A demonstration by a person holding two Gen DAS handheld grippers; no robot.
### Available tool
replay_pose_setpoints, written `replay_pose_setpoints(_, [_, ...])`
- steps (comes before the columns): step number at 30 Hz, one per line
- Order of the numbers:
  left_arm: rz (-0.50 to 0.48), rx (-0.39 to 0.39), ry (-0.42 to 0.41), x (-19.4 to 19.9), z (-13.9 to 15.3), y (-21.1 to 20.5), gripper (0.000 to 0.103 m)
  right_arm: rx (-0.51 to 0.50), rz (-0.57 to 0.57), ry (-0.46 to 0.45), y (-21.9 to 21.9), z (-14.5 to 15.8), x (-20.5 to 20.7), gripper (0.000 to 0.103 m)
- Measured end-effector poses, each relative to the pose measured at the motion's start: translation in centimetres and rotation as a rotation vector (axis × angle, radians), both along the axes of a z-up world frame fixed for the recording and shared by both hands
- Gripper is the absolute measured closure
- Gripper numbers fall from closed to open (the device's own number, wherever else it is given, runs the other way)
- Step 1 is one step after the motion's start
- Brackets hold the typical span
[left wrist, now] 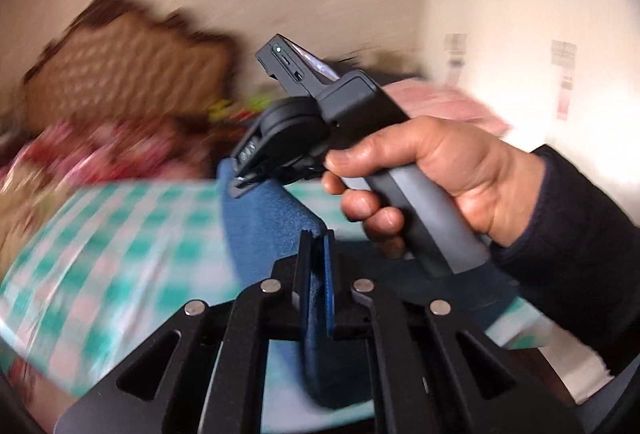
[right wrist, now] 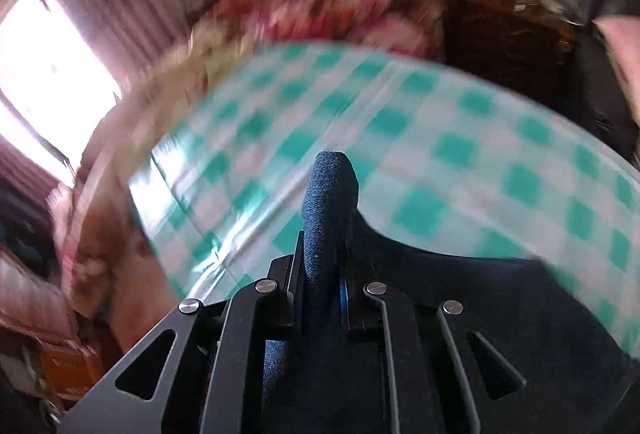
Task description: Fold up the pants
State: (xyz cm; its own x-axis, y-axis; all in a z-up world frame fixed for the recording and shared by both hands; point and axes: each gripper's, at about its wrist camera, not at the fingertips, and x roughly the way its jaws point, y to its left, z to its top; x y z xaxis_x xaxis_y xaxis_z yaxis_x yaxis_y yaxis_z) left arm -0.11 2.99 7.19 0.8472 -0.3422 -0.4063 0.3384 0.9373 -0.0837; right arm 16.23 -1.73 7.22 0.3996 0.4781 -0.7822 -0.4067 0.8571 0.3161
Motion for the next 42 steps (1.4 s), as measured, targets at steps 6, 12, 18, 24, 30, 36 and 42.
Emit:
replay_pose_setpoints(6, [-0.258, 0.119, -0.062, 0.9, -1.2, -20.1, 0.098, 0.022, -0.209, -0.009, -21.7, 0.0, -2.3, 0.092])
replay_pose_setpoints(12, [-0.4, 0.255, 0.065, 2.2, -10.2, -34.3, 0.098, 0.019, -0.318, 0.124, -35.0, -10.6, -3.0, 0.093])
replay_pose_setpoints(18, [-0.426, 0.311, 0.098, 3.1, -12.2, -38.3, 0.098, 0.054, -0.304, 0.07, -37.4, -10.7, -4.1, 0.095])
replay_pose_setpoints(24, [-0.499, 0.346, 0.156, 2.7, -14.4, -41.3, 0.094, 0.036, -0.412, 0.117, -41.4, -14.6, -5.1, 0.09])
replay_pose_setpoints(30, [-0.527, 0.092, 0.246, 3.8, -10.7, -35.0, 0.042, -0.236, -0.642, -0.062, -41.7, -12.4, -10.3, 0.057])
replay_pose_setpoints(36, [-0.233, 0.055, 0.247, 7.4, -7.6, -26.0, 0.014, -0.356, -0.683, -0.194, -36.5, -11.4, -16.4, 0.033])
replay_pose_setpoints(42, [-0.118, 0.058, 0.374, 10.6, -9.6, -22.3, 0.01, -0.387, -0.751, -0.037, -36.4, -16.3, -17.6, 0.034])
